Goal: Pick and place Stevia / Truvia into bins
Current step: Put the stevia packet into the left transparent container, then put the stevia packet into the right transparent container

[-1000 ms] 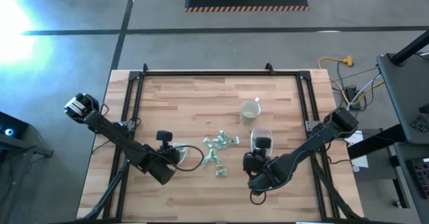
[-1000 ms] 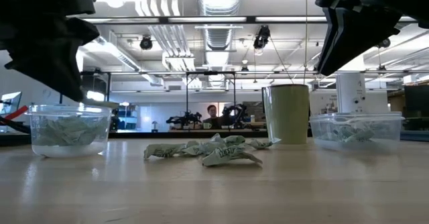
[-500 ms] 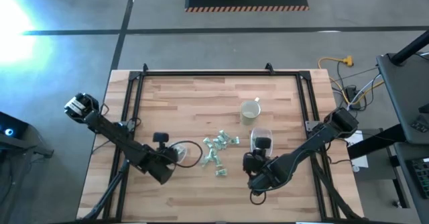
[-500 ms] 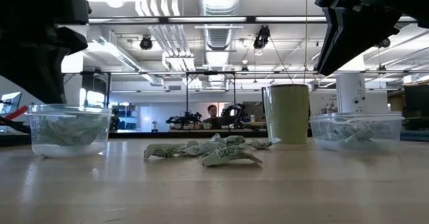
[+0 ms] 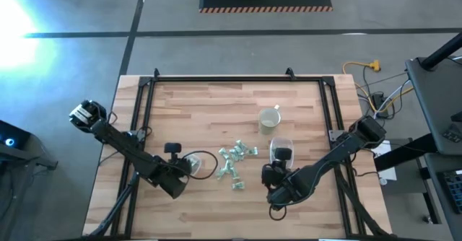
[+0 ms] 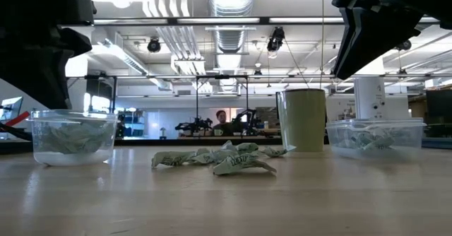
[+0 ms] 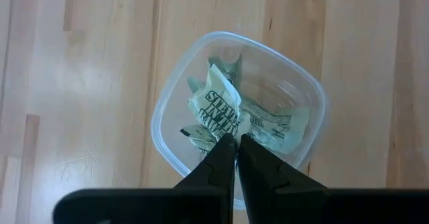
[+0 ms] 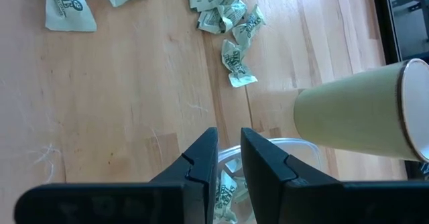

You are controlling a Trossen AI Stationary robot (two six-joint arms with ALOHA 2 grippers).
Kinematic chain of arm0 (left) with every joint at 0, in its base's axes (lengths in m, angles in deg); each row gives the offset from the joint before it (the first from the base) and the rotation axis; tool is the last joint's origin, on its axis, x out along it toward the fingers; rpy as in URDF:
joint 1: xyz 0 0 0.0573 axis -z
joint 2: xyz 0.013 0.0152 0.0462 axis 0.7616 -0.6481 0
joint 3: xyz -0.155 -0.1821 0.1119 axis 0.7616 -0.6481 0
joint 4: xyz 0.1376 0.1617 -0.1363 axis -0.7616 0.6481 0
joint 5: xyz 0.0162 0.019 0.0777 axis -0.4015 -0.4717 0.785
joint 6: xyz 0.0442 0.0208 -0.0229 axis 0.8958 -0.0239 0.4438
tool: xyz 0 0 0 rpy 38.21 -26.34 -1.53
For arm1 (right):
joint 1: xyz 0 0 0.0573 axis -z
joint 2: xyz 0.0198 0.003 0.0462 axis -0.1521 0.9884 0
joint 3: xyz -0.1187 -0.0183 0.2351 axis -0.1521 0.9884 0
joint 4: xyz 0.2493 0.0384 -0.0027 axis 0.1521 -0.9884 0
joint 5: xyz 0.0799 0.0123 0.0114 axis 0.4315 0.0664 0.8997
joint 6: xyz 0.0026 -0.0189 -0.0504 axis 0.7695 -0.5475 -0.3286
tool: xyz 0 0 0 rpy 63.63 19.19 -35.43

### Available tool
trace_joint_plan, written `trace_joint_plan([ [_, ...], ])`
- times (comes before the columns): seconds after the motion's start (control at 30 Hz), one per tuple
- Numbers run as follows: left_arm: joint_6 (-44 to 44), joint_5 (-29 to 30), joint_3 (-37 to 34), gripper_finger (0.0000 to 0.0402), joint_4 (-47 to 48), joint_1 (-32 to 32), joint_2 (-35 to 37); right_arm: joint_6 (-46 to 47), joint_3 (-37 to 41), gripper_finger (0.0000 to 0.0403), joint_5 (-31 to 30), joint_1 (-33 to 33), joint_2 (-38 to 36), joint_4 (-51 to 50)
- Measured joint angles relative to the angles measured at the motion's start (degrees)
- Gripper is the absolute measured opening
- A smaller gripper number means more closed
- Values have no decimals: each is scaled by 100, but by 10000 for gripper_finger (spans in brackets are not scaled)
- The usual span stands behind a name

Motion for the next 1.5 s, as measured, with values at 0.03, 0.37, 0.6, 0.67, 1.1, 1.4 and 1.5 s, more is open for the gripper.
trace_joint_plan([
  [0.03, 0, 0, 0, 0, 0, 0, 0, 0, 0, 56, 1, 0, 0, 2],
  [0.37, -5, 18, 0, 32, -4, -2, 0, 0, 0, 56, -1, 0, 0, 12],
  [0.6, -11, 15, 0, 90, -3, -4, 0, 4, 0, 56, -1, 0, 0, 56],
  [0.67, -15, -22, 25, 97, 45, -4, 0, 0, 7, 56, 2, 0, 0, 210],
  [1.1, -46, 7, 529, 101, 170, 155, 304, -2505, 447, 57, 871, 12, 0, 3574],
  [1.4, -44, 316, 548, 101, 133, 440, 452, -2700, 988, 96, 1686, 424, 232, 4756],
  [1.5, -39, 412, 605, 101, 126, 455, 455, -2741, 1090, 116, 2107, 622, 385, 4950],
])
